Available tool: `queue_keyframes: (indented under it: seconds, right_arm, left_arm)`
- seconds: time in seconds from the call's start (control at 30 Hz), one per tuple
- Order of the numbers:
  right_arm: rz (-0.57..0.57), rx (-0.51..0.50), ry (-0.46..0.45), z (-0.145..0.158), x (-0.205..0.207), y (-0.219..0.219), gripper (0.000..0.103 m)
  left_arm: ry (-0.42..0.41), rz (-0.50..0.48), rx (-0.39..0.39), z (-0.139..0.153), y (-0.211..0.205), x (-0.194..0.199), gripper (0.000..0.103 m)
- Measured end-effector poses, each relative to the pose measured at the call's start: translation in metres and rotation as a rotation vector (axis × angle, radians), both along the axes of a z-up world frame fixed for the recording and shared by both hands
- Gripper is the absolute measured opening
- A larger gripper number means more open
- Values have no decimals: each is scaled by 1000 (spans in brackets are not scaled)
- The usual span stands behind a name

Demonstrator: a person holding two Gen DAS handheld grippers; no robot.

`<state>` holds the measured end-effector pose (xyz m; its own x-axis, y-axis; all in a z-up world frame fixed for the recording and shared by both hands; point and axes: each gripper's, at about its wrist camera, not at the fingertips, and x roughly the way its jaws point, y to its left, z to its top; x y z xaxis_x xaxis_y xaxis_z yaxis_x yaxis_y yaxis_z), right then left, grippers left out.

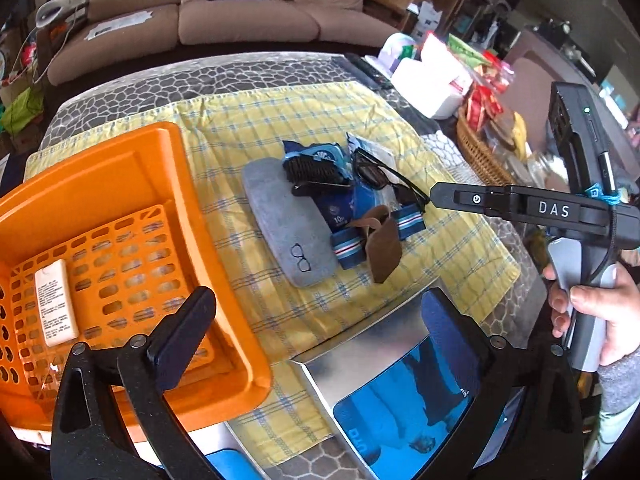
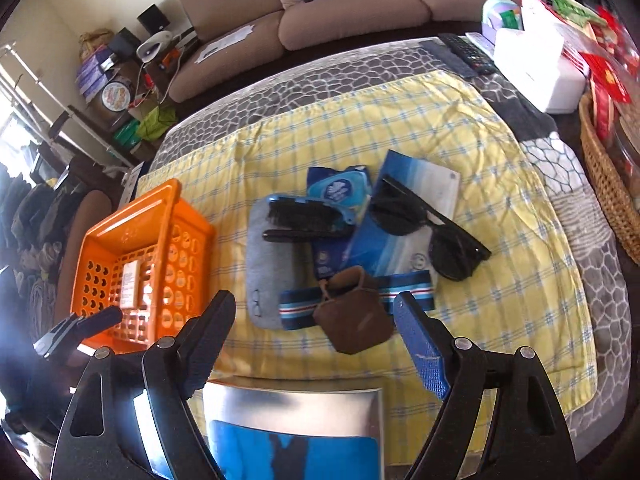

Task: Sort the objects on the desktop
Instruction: 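Move the right tool back toward the strap with the leather tag, then grasp the striped strap by its leather tag with the right gripper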

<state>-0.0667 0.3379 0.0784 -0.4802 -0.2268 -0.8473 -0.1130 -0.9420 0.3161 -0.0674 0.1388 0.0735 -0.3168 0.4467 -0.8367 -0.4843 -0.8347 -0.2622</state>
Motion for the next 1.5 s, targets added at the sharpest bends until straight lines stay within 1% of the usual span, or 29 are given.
queue_keyframes:
  seconds: [0.13, 0.33, 0.4, 0.47, 0.6, 0.73, 0.83, 0.93, 1.0, 1.03, 1.1, 1.13, 1.17, 1.2, 1.23, 1.27, 1.43, 1.5]
  right_arm:
    - [-46, -17, -20, -17, 7, 34, 83]
    - [-106, -124, -52, -44, 12, 73, 82]
    - [-106, -142, -62, -53, 10, 80, 75]
    - [-102, -163, -73, -60, 9, 84, 72]
    - [-95, -183, -85, -71, 3, 88, 68]
    - [-83, -189, -90, -78, -2, 90, 67]
    - [-74, -188, -92, -82, -6, 90, 66]
    - [-58, -191, -98, -88, -10, 89, 59]
    - [-46, -194, -104, -91, -12, 86, 54]
    - [-39, -192, -107, -93, -13, 85, 50]
    - [-30, -191, -111, -96, -14, 83, 41]
    - [-28, -192, -113, -97, -14, 83, 39]
    - [-25, -194, -114, -99, -14, 83, 34]
    - [-25, -198, -114, -100, -14, 83, 33]
    - [-25, -202, -113, -100, -14, 83, 33]
    - [-25, -206, -110, -100, -14, 83, 33]
    - [-18, -210, -106, -99, -12, 83, 30]
    - [-13, -214, -104, -97, -11, 82, 24]
  left_arm:
    - [-20, -32, -34, -16, 30, -3, 103]
    - [-35, -83, -103, -37, 65, -11, 103]
    - [-53, -84, -105, -42, 71, -15, 103]
    - [-70, -76, -96, -46, 75, -19, 103]
    - [-90, -54, -93, -54, 81, -25, 100]
    - [-106, -22, -108, -63, 82, -31, 89]
    - [-127, -10, -104, -70, 82, -35, 84]
    - [-141, -15, -113, -76, 86, -35, 82]
    - [-143, -17, -118, -79, 89, -35, 77]
    - [-147, -17, -118, -80, 90, -36, 75]
    - [-141, -12, -118, -81, 92, -37, 75]
    - [-138, -12, -117, -80, 93, -37, 72]
    - [-135, -14, -118, -80, 94, -38, 65]
    - [-135, -21, -117, -79, 96, -39, 57]
    - [-142, -27, -114, -79, 97, -39, 39]
    - [-141, -26, -126, -79, 98, -40, 35]
    - [-155, -12, -92, -81, 94, -41, 35]
    - [-152, -5, -80, -79, 93, -40, 30]
